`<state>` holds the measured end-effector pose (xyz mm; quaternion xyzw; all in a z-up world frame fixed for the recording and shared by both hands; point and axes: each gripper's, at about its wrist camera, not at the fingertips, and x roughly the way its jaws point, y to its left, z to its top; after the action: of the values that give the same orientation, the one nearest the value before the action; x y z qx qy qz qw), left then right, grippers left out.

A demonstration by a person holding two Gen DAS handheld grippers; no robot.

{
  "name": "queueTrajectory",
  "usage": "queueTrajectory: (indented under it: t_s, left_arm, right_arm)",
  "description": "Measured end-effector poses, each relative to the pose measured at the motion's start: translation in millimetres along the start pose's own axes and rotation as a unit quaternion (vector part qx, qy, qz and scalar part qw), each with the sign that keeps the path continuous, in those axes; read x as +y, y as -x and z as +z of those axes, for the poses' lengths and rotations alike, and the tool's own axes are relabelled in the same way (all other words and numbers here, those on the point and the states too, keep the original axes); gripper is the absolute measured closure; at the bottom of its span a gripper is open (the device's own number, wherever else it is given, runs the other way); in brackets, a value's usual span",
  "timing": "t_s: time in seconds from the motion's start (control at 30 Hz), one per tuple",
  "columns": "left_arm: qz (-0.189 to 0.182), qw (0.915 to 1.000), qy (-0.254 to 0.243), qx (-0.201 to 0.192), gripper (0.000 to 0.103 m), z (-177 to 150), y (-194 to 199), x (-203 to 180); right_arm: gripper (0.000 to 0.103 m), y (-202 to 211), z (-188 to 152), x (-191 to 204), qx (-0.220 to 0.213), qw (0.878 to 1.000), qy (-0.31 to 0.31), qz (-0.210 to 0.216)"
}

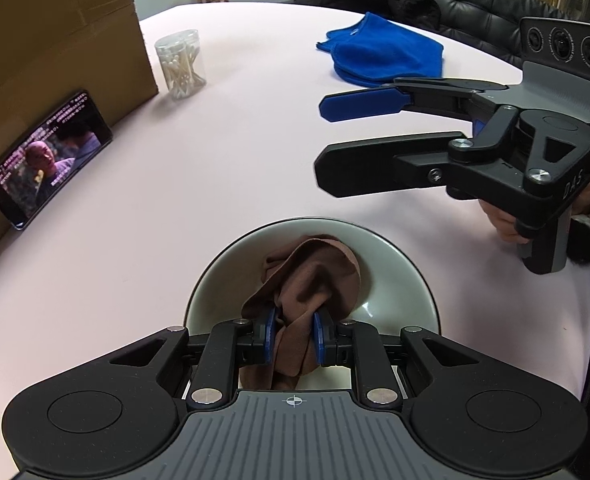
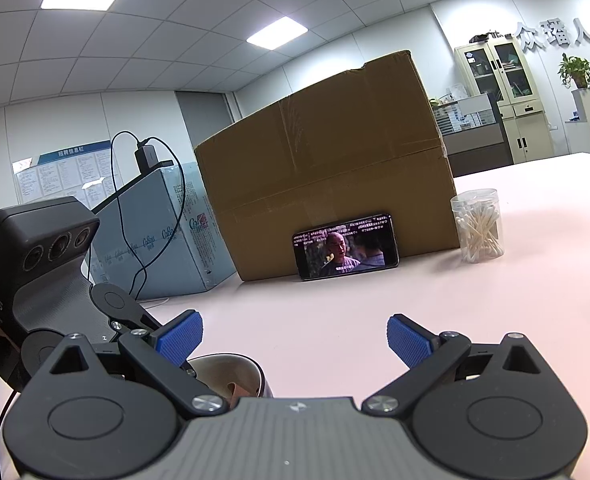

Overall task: Clean bowl
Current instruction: 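Hold the brown cloth pinched in the left gripper inside the bowl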

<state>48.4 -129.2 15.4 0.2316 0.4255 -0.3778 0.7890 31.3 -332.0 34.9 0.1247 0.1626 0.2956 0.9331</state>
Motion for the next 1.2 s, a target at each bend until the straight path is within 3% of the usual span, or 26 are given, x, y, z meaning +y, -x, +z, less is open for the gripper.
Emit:
queueTrajectory:
  t_s: [0.6,1.2]
  left_arm:
    - [0.024,0.9994,-0.018,-0.014,0.085,-2.2,0.1,-12.1]
    - [0.077,0.9965,0.0,-0.03,0.087,-11.4,4.9,-12.0]
  right_arm:
    - [0.003,0.1,-1.5,0.8,0.002,1.0,-0.001,-0.001]
    - [0.003,-2.3,-1.1,-0.7,0.002,1.0,-0.003,-0.002]
